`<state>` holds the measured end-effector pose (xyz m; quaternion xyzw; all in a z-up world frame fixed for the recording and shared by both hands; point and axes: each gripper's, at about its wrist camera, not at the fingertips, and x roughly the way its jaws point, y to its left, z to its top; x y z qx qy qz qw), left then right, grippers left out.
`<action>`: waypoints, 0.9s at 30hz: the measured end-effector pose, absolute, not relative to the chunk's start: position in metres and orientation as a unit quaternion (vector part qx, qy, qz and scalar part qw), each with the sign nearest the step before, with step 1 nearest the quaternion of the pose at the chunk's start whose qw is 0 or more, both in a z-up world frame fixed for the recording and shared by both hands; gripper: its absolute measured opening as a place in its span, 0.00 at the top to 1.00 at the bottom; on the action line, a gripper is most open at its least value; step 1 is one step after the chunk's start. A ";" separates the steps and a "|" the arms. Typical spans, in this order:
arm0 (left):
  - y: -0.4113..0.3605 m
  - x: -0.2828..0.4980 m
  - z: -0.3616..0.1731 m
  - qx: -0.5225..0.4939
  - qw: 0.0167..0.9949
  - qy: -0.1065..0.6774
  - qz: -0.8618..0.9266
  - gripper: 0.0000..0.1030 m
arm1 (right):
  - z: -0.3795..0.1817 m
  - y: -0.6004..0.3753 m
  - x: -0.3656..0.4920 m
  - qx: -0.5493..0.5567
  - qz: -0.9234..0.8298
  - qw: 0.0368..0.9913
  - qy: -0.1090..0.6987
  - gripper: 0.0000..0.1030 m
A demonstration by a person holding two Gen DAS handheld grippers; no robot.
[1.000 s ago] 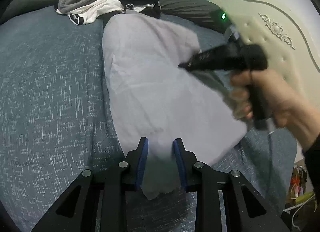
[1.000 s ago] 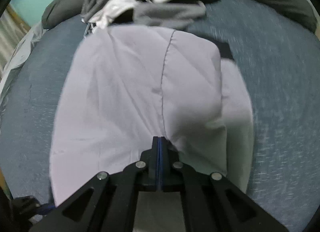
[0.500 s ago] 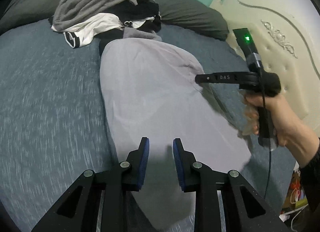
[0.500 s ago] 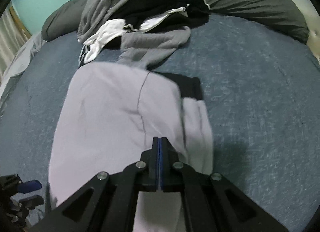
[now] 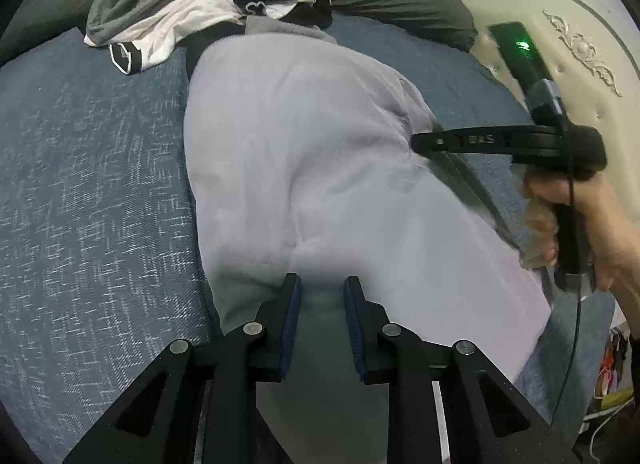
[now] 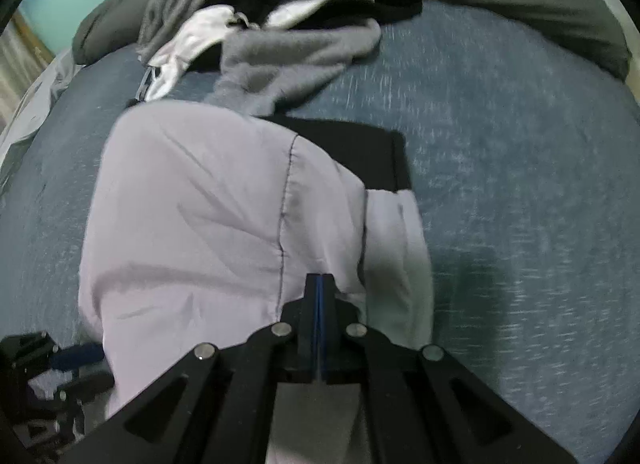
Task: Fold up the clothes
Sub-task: 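Lower both tools to the end of the lavender jacket bundle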
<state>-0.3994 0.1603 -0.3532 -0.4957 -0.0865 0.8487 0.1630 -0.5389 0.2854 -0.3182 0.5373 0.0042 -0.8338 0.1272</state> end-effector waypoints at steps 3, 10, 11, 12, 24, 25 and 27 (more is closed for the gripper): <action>0.159 -0.388 -0.341 -0.485 0.167 -0.081 0.854 0.76 | -0.298 0.297 -0.513 0.520 -0.842 0.146 -0.021 1.00; 0.170 -0.368 -0.342 -0.488 0.175 -0.067 0.852 0.76 | -0.286 0.291 -0.434 0.504 -0.838 0.204 -0.049 1.00; 0.172 -0.369 -0.344 -0.490 0.174 -0.066 0.852 0.76 | -0.289 0.288 -0.429 0.505 -0.837 0.206 -0.046 1.00; 0.174 -0.369 -0.346 -0.492 0.172 -0.064 0.851 0.76 | -0.294 0.285 -0.426 0.512 -0.833 0.204 -0.043 1.00; 0.179 -0.373 -0.360 -0.510 0.166 -0.059 0.842 0.76 | -0.323 0.282 -0.418 0.531 -0.828 0.176 -0.035 1.00; 0.177 -0.371 -0.357 -0.507 0.166 -0.062 0.843 0.76 | -0.317 0.283 -0.417 0.528 -0.830 0.177 -0.036 1.00; 0.170 -0.366 -0.348 -0.499 0.166 -0.073 0.847 0.76 | -0.307 0.288 -0.412 0.521 -0.834 0.178 -0.042 1.00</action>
